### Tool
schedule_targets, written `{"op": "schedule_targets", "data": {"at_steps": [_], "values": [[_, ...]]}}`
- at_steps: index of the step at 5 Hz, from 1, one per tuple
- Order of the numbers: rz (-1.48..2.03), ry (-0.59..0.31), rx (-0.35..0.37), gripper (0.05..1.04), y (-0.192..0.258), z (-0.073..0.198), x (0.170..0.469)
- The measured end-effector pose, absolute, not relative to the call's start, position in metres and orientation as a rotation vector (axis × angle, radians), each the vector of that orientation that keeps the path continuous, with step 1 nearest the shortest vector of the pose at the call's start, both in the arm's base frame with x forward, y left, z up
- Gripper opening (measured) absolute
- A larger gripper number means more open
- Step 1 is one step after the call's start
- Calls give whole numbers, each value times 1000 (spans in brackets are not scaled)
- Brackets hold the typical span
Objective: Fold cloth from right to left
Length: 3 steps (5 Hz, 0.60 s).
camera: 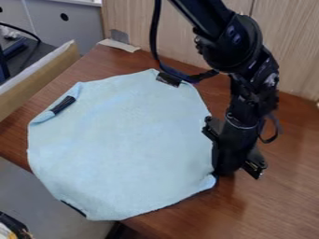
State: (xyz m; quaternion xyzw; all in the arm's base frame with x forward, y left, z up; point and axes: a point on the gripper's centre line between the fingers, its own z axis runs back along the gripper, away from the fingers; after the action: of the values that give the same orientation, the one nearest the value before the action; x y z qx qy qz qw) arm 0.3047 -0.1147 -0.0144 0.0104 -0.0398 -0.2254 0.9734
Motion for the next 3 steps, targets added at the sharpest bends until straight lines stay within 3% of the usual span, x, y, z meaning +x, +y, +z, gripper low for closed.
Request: {"op": "schedule_targets", "data": {"at_steps": [1, 3], "values": [[-486, -86, 2, 76, -116, -12, 303], [-496, -118, -23, 58, -112, 2, 300]]}}
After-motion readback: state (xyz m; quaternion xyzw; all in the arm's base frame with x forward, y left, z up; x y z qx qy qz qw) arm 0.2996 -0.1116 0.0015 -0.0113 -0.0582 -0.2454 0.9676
